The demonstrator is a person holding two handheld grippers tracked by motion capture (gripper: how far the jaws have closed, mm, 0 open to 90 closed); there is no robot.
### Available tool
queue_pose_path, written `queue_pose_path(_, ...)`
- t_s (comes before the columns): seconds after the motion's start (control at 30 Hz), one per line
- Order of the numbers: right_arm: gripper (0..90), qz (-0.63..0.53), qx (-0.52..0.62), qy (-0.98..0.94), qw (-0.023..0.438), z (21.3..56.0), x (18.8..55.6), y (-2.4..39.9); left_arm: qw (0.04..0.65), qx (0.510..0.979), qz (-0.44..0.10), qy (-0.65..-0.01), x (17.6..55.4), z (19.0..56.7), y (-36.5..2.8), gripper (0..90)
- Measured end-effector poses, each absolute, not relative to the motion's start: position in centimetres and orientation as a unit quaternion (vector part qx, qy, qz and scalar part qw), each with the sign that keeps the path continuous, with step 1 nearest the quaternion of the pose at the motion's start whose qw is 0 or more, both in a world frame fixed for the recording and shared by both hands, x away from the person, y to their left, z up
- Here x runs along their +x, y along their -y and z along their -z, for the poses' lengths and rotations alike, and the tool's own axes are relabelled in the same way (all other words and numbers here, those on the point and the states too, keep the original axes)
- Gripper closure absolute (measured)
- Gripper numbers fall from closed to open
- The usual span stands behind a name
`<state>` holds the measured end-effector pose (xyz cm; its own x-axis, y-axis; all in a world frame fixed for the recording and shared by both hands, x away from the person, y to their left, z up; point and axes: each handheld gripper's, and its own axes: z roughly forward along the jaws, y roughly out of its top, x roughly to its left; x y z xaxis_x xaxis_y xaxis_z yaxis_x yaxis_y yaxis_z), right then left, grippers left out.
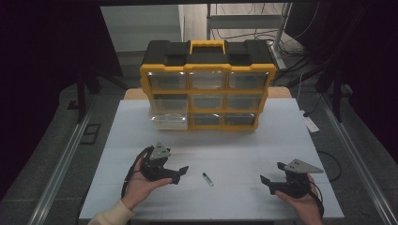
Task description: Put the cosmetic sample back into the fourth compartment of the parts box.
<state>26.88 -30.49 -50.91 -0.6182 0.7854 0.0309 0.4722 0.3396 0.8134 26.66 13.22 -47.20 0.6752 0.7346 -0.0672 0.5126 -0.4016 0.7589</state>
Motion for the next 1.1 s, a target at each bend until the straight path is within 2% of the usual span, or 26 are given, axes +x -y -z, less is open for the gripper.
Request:
queue_pose_path(0.23,13.5,-0.415,0.396,-0.798,0.186,51.0,27.0,30.5,0.395,0.825,-0.14,-0.379,26.7,46.9,-13.0,8.3)
queue_pose_path(1.1,13.5,-0.411,0.397,-0.799,0.187,51.2,27.1,30.6,0.379,0.846,-0.121,-0.356,28.4,46.1,-8.3,8.1)
